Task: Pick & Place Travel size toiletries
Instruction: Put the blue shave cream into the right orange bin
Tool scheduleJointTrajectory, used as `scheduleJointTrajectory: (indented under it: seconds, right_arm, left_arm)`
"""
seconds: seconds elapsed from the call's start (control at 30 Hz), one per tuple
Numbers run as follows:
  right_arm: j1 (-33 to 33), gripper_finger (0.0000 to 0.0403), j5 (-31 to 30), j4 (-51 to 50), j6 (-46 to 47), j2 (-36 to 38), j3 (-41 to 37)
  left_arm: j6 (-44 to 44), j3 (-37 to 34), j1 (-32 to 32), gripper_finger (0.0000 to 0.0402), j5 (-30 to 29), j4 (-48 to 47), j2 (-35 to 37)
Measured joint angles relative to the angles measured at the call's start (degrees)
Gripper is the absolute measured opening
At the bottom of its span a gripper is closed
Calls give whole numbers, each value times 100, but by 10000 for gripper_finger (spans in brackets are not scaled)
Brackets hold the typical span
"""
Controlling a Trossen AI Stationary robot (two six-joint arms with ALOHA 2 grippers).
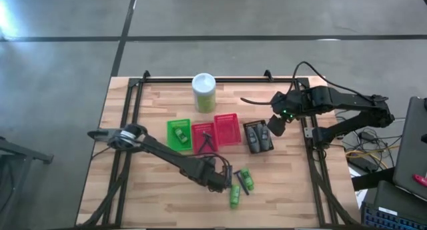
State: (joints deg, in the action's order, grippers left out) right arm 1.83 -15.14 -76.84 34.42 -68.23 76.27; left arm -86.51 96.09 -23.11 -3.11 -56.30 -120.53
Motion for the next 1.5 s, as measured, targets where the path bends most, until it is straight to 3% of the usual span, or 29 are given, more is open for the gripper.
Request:
scheduleJointTrajectory:
  seconds: [0.37, 0.57, 0.7, 0.87, 1.03, 1.2, 1.33, 1.5]
  right_arm:
    - [0, 242, 2, -15, -16, 0, -2]
    - [0, 255, 9, -31, -15, 0, -5]
    - [7, 266, 9, -61, -16, 0, -7]
    - [9, 277, 8, -94, -16, 0, -7]
    - [11, 285, 7, -94, -38, 0, -11]
    - [11, 292, 2, -127, -57, 19, -12]
    - [11, 295, -36, -208, 61, 164, -4]
    - [71, 281, -159, -230, 371, 527, -5]
  left_arm:
    - [172, -424, 15, 264, 213, 460, -42]
    - [313, -455, 96, 258, 221, 678, -42]
    - [459, -474, 137, 223, 244, 636, -42]
    - [690, -492, 150, 140, 221, 561, -31]
    - [843, -403, 205, 125, -192, 582, 147]
    - [1012, -236, 397, 125, -707, 637, 772]
    - [1300, -239, 776, 151, -1480, 887, 1238]
    - [2061, -269, 1537, 146, -1495, 1770, 1377]
